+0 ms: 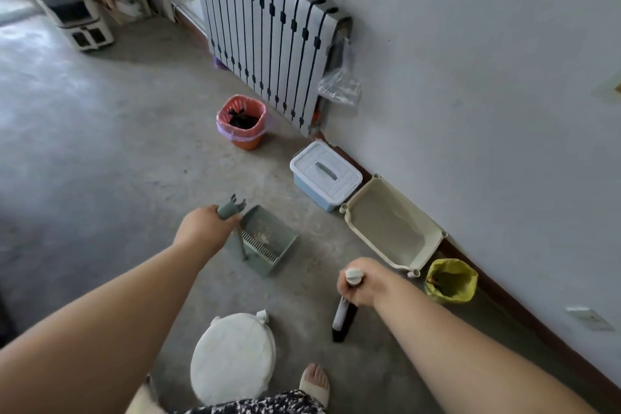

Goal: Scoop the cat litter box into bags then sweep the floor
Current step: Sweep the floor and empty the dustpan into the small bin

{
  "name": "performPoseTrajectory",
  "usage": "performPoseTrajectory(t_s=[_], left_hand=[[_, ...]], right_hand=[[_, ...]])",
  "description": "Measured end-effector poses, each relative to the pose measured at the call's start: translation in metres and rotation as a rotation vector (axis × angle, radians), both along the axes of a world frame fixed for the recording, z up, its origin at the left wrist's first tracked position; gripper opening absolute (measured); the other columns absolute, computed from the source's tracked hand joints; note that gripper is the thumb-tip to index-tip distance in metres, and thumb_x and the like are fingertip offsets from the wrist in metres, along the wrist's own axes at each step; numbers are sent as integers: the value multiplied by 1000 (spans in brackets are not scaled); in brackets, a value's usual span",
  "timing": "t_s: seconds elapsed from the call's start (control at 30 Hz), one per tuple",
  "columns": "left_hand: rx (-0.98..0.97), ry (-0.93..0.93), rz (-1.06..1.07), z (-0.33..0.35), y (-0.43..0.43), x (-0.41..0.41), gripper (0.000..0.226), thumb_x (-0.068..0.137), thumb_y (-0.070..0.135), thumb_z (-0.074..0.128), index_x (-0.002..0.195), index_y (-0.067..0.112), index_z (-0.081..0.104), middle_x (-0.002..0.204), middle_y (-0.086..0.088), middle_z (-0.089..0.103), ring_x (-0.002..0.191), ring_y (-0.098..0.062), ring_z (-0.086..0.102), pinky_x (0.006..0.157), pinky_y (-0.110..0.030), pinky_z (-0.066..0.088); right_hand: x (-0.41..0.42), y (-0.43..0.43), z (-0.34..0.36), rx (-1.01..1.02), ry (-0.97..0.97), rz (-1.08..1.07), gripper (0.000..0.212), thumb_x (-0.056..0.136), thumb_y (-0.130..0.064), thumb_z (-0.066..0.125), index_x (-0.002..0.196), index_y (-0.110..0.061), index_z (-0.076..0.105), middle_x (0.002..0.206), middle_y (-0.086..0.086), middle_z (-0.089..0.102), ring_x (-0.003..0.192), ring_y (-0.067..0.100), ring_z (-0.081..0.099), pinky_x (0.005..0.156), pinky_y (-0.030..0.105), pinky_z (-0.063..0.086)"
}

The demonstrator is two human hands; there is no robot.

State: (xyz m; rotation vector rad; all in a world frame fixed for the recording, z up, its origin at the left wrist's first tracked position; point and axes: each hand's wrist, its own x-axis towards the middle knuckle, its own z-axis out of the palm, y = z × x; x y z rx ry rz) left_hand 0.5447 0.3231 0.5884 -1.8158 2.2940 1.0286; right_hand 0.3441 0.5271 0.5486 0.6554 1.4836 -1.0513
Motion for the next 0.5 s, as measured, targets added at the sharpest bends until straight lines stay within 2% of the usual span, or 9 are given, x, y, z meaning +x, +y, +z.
performPoseTrajectory(t_s=[0.13, 0.3, 0.37, 0.43, 0.5], left_hand=[[53, 51, -35, -5, -63, 26, 34, 89, 44, 59, 89, 10, 63, 79, -9, 59, 83, -31, 60, 67, -30, 39], [166, 79, -147, -10, -157, 76, 30, 86, 45, 62, 75, 17, 59, 67, -4, 58, 70, -28, 58, 61, -29, 42], [197, 40, -216, -9, -199, 106, 31, 87, 46, 61, 71, 19, 56, 67, -4, 58, 66, -25, 56, 58, -29, 40], [209, 12, -280, -8, -229, 126, 32, 87, 46, 61, 68, 21, 53, 66, -2, 58, 63, -21, 54, 56, -28, 38], [209, -30, -349, -7, -259, 145, 29, 87, 45, 61, 70, 23, 53, 69, 0, 58, 67, -21, 55, 58, -29, 38]], right_hand=[[43, -64, -2, -15, 1, 38, 31, 90, 7, 35, 61, -5, 39, 36, 5, 38, 24, 14, 41, 31, 16, 40], [114, -152, -18, 63, 46, 154, 24, 88, 8, 40, 77, -13, 44, 40, 5, 43, 25, 14, 44, 32, 16, 39], [150, -195, -21, 104, 50, 201, 25, 89, 7, 37, 70, -9, 40, 35, 4, 41, 24, 14, 41, 31, 14, 36], [178, -226, -20, 118, 49, 261, 27, 89, 7, 36, 66, -8, 38, 39, 4, 42, 33, 15, 42, 34, 16, 35], [204, -256, -19, 125, 50, 333, 27, 89, 6, 37, 64, -7, 38, 40, 3, 44, 47, 15, 40, 45, 23, 34]])
